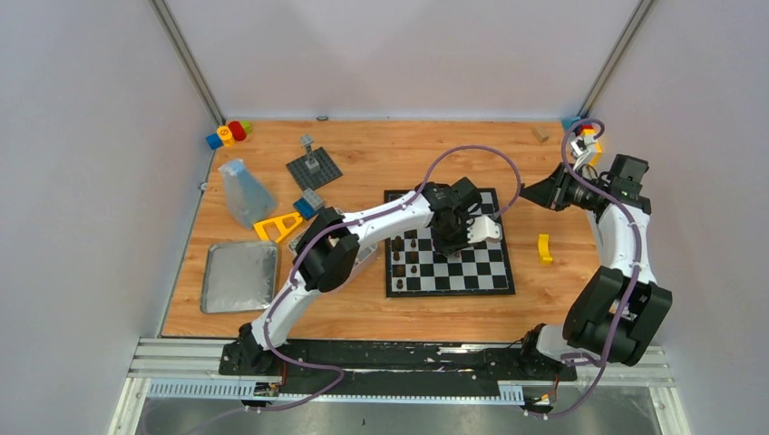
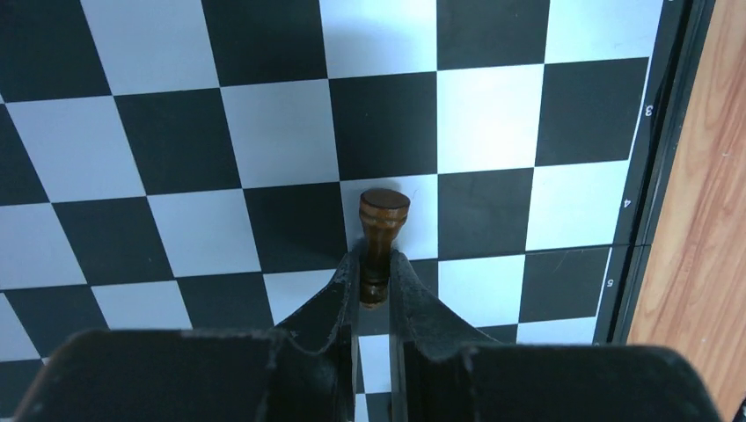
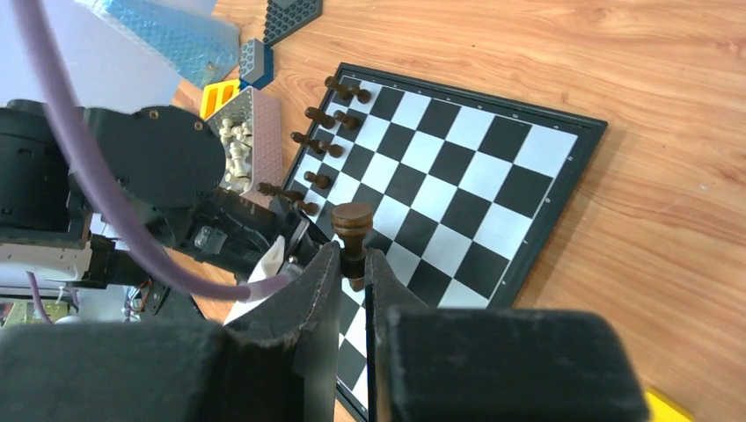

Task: Set up the chess pieces on the board
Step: Place the chess piece on the chessboard.

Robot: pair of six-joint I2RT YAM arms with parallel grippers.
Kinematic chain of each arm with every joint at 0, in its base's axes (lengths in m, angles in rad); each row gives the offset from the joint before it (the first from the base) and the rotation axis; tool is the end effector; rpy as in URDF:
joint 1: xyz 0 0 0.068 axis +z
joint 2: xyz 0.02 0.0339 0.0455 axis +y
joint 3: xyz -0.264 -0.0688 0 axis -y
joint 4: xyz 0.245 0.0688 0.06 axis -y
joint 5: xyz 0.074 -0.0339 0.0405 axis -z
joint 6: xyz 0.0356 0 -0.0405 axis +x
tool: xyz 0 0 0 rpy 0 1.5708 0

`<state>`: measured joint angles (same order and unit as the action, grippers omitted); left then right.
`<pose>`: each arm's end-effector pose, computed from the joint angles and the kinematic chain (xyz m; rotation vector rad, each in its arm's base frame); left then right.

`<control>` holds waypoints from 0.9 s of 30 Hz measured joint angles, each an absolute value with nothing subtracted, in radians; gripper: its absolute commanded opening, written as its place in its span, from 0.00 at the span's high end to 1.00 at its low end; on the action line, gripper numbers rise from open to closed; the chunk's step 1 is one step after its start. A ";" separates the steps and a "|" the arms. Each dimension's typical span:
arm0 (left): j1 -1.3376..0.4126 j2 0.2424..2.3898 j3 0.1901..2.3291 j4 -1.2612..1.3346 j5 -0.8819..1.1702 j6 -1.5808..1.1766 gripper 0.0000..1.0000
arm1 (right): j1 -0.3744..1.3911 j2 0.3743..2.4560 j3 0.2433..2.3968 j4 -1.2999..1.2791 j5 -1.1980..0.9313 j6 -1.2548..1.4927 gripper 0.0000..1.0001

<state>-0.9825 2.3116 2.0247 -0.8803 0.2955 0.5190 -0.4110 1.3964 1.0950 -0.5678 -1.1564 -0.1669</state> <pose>0.2647 -0.4155 0.1972 1.9505 1.9670 -0.5312 0.2724 -0.0832 0.2906 -0.2270 2.0119 1.0266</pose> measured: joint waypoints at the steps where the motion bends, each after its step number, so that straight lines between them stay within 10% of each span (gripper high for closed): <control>1: -0.982 2.327 2.033 -0.884 0.293 0.517 0.89 | -0.421 1.390 1.090 -0.575 -1.155 -0.175 1.00; 15: -0.977 2.328 2.031 -0.870 0.274 0.477 0.32 | -0.452 1.367 1.027 -0.677 -1.158 -0.291 1.00; 27: -0.902 2.087 1.878 -0.736 0.385 0.381 0.31 | -0.332 1.388 1.010 -0.778 -1.215 -0.455 1.00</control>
<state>-0.9020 2.0872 1.8782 -0.7361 0.3855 0.3813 -0.3325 1.3876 1.0103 -0.7780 -1.2148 -0.4545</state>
